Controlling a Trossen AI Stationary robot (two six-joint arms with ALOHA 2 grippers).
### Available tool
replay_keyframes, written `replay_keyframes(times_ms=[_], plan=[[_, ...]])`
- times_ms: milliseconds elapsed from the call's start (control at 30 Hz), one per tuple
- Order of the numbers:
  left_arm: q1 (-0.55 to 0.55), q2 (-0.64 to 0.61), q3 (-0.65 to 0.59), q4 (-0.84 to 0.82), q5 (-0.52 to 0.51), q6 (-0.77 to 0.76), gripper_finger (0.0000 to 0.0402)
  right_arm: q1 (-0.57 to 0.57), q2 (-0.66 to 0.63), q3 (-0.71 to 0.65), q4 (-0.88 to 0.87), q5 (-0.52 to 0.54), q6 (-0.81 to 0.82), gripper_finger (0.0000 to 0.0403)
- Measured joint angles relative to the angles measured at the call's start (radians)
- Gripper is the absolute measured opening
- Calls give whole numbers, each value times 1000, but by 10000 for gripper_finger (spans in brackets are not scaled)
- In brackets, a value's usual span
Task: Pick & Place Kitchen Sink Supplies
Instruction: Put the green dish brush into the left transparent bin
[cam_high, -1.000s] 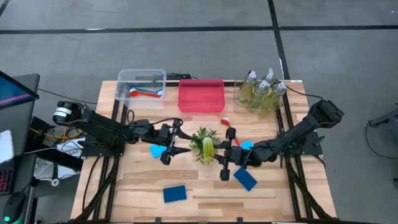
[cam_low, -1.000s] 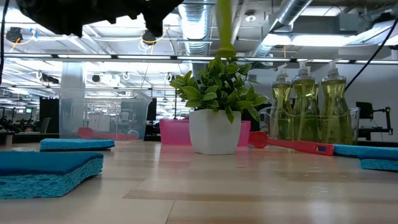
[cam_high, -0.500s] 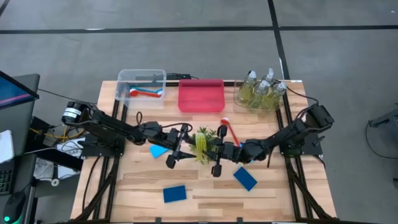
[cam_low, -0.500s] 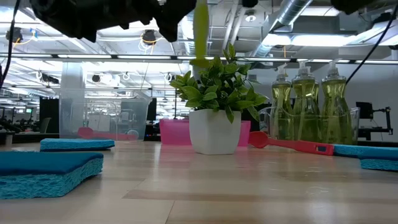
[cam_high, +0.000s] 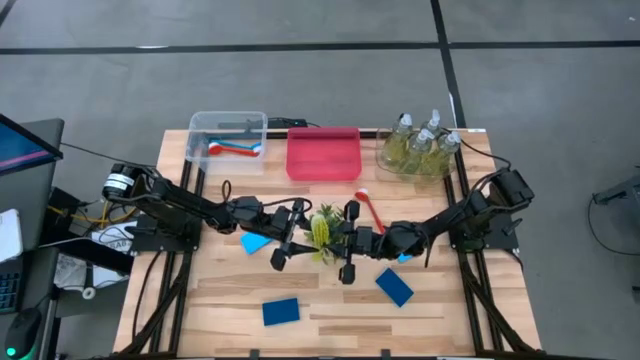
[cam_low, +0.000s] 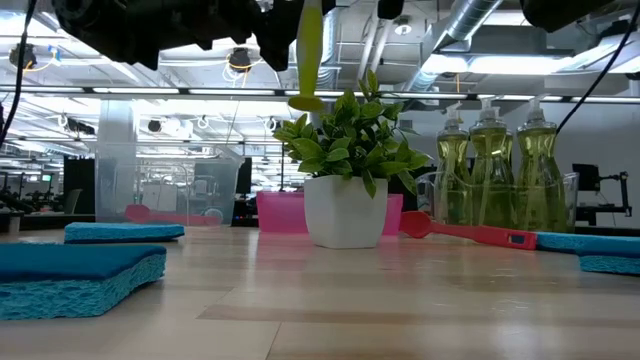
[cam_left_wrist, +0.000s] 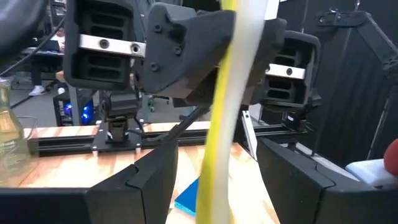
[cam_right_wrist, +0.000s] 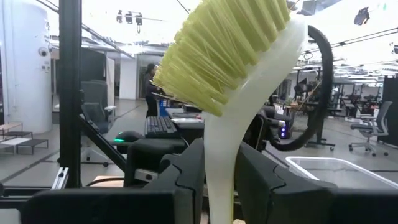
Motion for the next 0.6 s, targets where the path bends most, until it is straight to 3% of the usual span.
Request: replay_keyframes(times_ms=[267, 600], plan=[[0, 0, 0, -1, -55, -1, 200, 0, 0, 0, -1, 0, 0, 63], [0, -1, 0, -7, -74, -3, 105, -1, 0, 0, -8, -3, -1, 63]])
